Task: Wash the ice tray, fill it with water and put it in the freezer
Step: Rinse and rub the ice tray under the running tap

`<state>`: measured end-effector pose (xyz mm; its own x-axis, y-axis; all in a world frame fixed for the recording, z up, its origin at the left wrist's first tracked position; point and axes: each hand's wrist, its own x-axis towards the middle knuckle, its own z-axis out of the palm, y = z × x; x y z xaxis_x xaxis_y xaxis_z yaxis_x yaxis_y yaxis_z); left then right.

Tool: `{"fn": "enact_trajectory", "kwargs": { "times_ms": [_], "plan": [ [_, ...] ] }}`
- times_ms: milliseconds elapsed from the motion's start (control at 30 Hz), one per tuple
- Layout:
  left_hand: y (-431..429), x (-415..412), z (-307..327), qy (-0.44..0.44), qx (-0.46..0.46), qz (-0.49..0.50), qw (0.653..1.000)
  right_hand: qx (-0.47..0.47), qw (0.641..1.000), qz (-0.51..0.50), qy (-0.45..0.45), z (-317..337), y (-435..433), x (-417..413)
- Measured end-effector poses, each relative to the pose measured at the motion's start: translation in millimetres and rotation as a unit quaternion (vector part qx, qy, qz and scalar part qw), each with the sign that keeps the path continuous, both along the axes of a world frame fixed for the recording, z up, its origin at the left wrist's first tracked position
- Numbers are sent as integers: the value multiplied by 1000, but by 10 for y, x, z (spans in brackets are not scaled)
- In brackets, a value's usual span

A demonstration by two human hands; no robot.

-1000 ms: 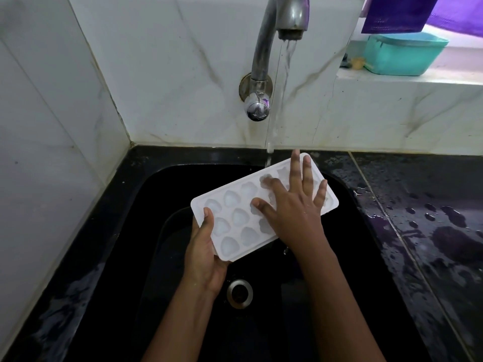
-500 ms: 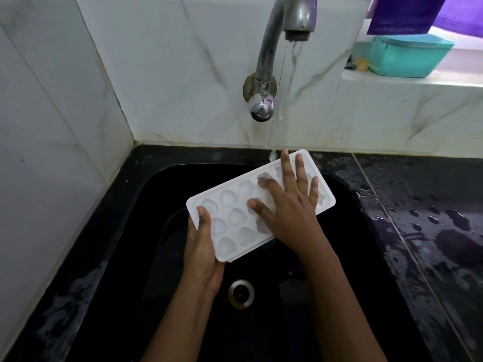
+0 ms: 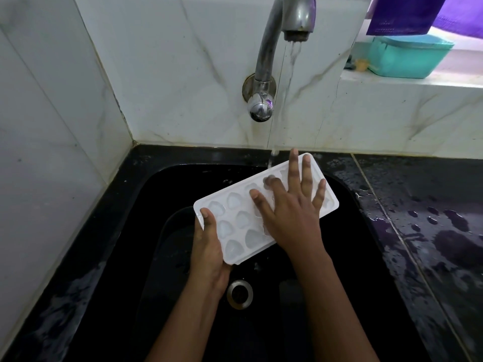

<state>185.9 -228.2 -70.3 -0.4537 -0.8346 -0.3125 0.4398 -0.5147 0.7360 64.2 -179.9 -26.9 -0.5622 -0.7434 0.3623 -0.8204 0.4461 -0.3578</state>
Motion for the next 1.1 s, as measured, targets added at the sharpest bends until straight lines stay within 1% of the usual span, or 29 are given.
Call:
{"fn": "enact_trajectory", "kwargs": {
  "times_ms": [100,133,233,267,400,500,567,700,767,833,900,1000,1067,1100],
  "plan": [
    [-23,23,-8,4,-8,19,1000,22,999,44,-2,-14,-9,-14],
    [-25,26,-4,4,-17,24,1000,21,999,44,-1,-17,-3,-44],
    [-3,8,18,-6,-25,25,999,-4,1000,2,13,-35,-6,-28],
    [-6,-1,18,-10,-18,23,1000,1,1000,-1,13,-39,-23,12],
    [-80,34,9,2,-11,32,999,47,997,54,-15,-27,-42,33],
    [-51,40,31,-13,-34,35,999,12,1000,15,-12,-26,-2,-41],
    [-22,9,41,-15,-30,24,999,1,1000,-3,-3,-34,-8,-8],
    [-63,34,41,2,-27,29,999,22,997,50,-46,-30,-24,-2],
    [-54,41,57,-2,-40,31,999,0,998,29,-48,-25,-4,-41],
    [-28,14,64,-6,-39,19,999,-15,999,-6,-31,-23,-6,-13],
    [-22,0,90,-7,-28,16,999,0,999,1,-32,-20,-31,46],
    [-68,39,59,7,-30,31,999,15,997,50,-58,-6,-29,14],
    [-54,54,65,-1,-37,32,999,-9,998,31,-54,-13,-4,-45],
    [-36,43,69,-6,-38,26,999,-21,999,6,-35,-26,1,-47]
  ]
}}
